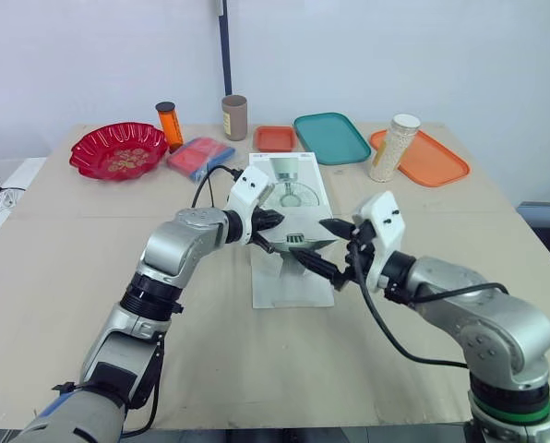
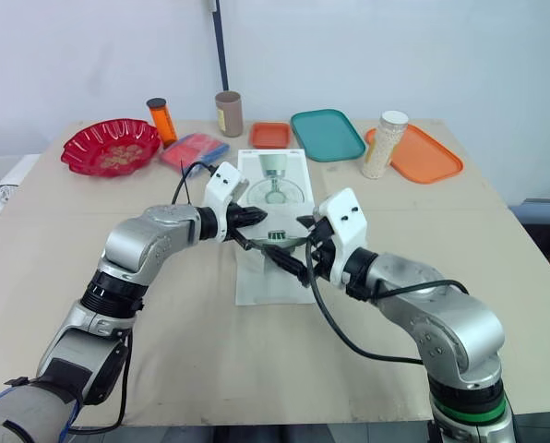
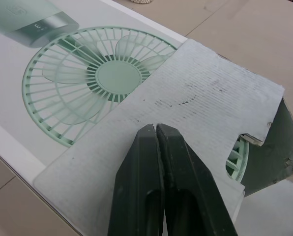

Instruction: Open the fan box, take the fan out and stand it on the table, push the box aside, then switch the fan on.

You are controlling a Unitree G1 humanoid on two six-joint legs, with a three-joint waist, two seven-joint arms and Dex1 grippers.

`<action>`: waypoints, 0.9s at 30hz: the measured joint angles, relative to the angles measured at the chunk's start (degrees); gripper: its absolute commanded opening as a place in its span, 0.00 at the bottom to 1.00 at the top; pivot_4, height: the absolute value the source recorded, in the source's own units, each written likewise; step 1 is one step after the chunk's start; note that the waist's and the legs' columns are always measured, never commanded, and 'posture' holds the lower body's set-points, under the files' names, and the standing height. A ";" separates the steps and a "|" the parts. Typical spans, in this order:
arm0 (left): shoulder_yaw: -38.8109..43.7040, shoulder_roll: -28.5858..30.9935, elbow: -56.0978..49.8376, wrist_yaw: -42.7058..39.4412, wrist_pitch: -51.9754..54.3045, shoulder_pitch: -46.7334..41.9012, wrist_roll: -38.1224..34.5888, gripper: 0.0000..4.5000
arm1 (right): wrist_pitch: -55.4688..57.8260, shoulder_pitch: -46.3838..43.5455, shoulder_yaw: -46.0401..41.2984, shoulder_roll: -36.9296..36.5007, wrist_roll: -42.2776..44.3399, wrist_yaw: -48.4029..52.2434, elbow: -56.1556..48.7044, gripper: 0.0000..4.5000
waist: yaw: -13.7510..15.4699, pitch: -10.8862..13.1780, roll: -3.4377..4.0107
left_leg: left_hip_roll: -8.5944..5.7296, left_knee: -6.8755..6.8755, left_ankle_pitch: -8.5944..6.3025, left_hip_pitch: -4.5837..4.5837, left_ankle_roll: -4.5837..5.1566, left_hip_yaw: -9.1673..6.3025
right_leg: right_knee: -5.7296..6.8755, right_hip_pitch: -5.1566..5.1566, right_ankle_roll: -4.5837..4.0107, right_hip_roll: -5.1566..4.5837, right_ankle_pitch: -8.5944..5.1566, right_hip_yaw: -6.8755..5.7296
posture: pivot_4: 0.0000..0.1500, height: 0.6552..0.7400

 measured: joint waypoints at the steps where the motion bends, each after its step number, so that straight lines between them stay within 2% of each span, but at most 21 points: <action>1: 0.01 0.00 -0.09 0.00 0.06 0.04 0.00 0.03 | -0.17 0.42 1.68 -0.32 -0.61 0.04 -0.51 0.71 | 0.02 0.00 0.00 | 0.00 0.00 0.00 0.00 0.00 0.00 | 0.00 0.00 0.00 0.00 0.00 0.00 | 1.00 0.98; 4: 0.05 -0.05 -0.54 0.09 0.30 0.22 0.01 0.03 | -0.28 1.25 4.40 -0.67 -1.90 -0.03 -0.92 0.41 | 0.04 0.00 -0.01 | -0.02 0.00 0.00 -0.02 0.00 0.00 | 0.00 0.00 0.01 -0.01 -0.01 0.01 | 1.00 0.98; 5: 0.08 -0.10 -0.80 0.16 0.55 0.32 0.01 0.03 | -0.28 1.29 5.01 -0.60 -2.43 -0.37 -0.92 0.28 | 0.04 0.00 -0.01 | -0.01 0.00 0.00 -0.02 0.00 0.00 | 0.00 0.00 0.01 -0.01 -0.01 0.01 | 1.00 0.98; 8: 0.12 -0.24 -1.32 0.24 1.13 0.54 -0.01 0.03 | -0.27 1.82 6.66 -0.32 -3.73 -1.43 -0.92 0.02 | 0.04 0.00 0.00 | -0.01 0.00 0.01 -0.01 -0.01 -0.02 | 0.00 0.00 0.01 -0.01 -0.01 0.00 | 1.00 0.98; 13: 0.24 -0.21 -1.76 0.17 1.60 0.70 -0.02 0.03 | -0.34 3.44 9.37 0.81 -6.06 -2.64 -0.78 0.00 | 0.03 0.00 -0.01 | -0.01 0.00 0.01 -0.01 -0.02 -0.01 | 0.00 0.00 0.02 -0.01 -0.01 0.01 | 1.00 0.98; 21: 0.33 -0.21 -1.67 0.07 1.60 0.69 0.00 0.03 | 1.90 2.00 10.33 9.14 -8.15 -8.82 2.29 0.00 | 0.04 -0.01 -0.01 | -0.01 0.00 0.03 0.00 -0.04 -0.03 | 0.00 0.00 0.01 -0.02 -0.01 0.00 | 1.00 0.98; 24: 0.30 -0.42 -1.63 0.09 1.55 0.68 0.01 0.03 | 3.75 0.28 9.35 14.36 -9.13 -12.57 5.37 0.00 | 0.01 -0.03 0.02 | 0.00 -0.02 0.05 0.01 -0.08 -0.03 | 0.02 -0.01 -0.01 -0.01 0.01 0.00 | 1.00 0.98; 27: 0.31 -0.43 -1.60 0.08 1.48 0.68 0.01 0.03 | 4.39 -0.46 8.98 14.88 -10.74 -14.36 6.80 0.00 | 0.05 -0.03 0.02 | -0.03 -0.02 0.04 0.00 -0.08 -0.02 | 0.02 -0.01 -0.01 -0.03 0.00 0.00 | 1.00 0.98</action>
